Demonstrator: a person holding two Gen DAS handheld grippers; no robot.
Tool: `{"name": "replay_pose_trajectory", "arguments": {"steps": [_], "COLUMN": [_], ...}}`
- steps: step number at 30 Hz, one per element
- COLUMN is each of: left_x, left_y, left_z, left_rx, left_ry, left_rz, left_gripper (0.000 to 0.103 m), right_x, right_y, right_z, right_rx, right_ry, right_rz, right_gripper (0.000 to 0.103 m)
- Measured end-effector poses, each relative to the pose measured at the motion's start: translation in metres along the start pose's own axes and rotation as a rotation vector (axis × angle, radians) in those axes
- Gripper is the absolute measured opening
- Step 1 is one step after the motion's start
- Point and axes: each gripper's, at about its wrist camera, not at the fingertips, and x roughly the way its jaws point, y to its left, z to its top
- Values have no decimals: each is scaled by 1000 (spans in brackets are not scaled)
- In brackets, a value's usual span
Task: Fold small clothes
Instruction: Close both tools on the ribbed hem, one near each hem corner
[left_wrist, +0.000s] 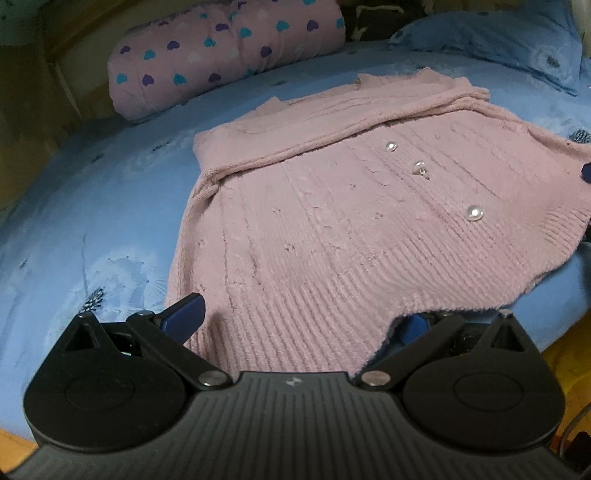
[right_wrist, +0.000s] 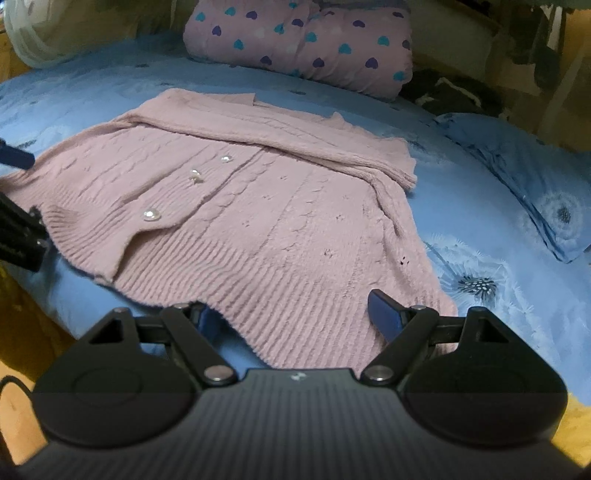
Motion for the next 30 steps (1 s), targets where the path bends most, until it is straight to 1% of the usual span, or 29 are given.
{"name": "replay_pose_trajectory", "arguments": {"steps": [2,4,8,13,15,18,20,21,25,28,30], "left_x": [-2,-4,-4,-3,-1,2,1,0,-6,-9,-10], "left_y": [-2,-7,-7,-3,1,12,15,13,-1,-9,-12], "left_z": [-6,-8,-8,-8,-9,-12,-12,-12,-13,-12,-11], "left_rx": [17,36,31,-12,-48,-137,-156,-150,-64,-25,-12], "left_ry": [-39,-58,-63,-46,-34,-11,-11,-15,-57,-81,-88], "left_rz": [6,18,13,-1,-15,-53,-64,-57,8,50,65], "left_gripper": [103,103,103,103,103,103,103,103,103,103,102], "right_x": [1,1,1,2,3,3,2,1,-3,-8,-12], "right_y": [-3,-5,-7,-9,-12,-14,-13,-12,-6,-5,-6], "right_z": [-2,-3,-5,-7,-8,-8,-9,-10,-12,-13,-13], "right_rx": [27,49,62,87,111,127,131,132,113,107,115], "right_ry": [-4,-8,-10,-8,-8,-12,-22,-31,-65,-88,-106], "right_rz": [10,19,25,28,37,46,35,26,-8,-10,-4], "right_gripper": [83,83,83,84,84,84,84,84,84,84,79]}}
